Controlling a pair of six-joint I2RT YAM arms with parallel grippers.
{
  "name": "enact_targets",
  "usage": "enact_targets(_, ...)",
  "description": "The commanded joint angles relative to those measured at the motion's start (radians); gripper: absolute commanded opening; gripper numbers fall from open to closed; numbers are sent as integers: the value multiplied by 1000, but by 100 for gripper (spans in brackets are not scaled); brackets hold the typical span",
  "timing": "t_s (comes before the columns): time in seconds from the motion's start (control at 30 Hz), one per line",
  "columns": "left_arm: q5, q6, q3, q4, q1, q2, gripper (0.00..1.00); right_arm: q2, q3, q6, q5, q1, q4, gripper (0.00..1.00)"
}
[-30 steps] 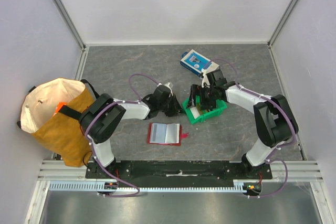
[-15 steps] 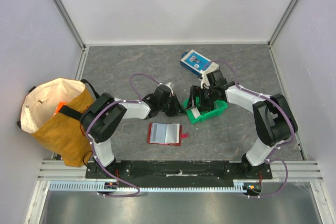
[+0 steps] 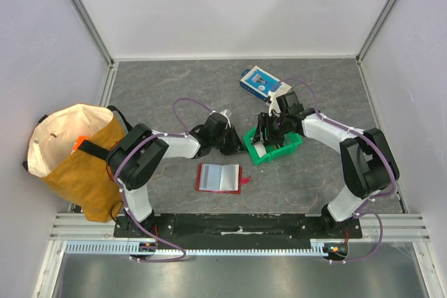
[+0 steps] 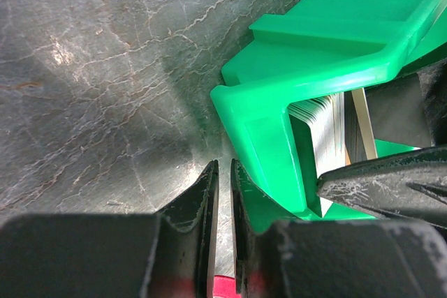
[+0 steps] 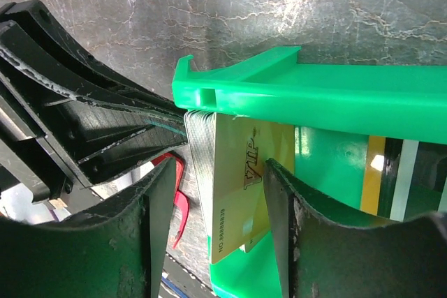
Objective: Put the credit cards into the card holder
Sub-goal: Pick up the credit card from the storage box.
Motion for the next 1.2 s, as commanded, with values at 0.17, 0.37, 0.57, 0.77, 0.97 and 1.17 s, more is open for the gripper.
enact_targets(0.17,20,-12,34,39,1,2,17,-27,6,-12,-7,1,-9,52)
enact_targets(0.37,20,-12,34,38,0,2,17,-33,13,-11,0,3,-10,39)
enact_targets(0.57,20,-12,33,38,1,0,17,-41,17,-11,-7,1,-11,32)
enact_targets(0.77,22,-12,34,38,1,2,17,-59,17,-11,2,1,-18,34)
enact_targets(0.97,22,-12,33,38,1,0,17,-69,18,-8,0,0,-21,35)
enact_targets(1.17,22,-12,33,38,1,-3,17,-73,20,-8,-6,3,-24,31)
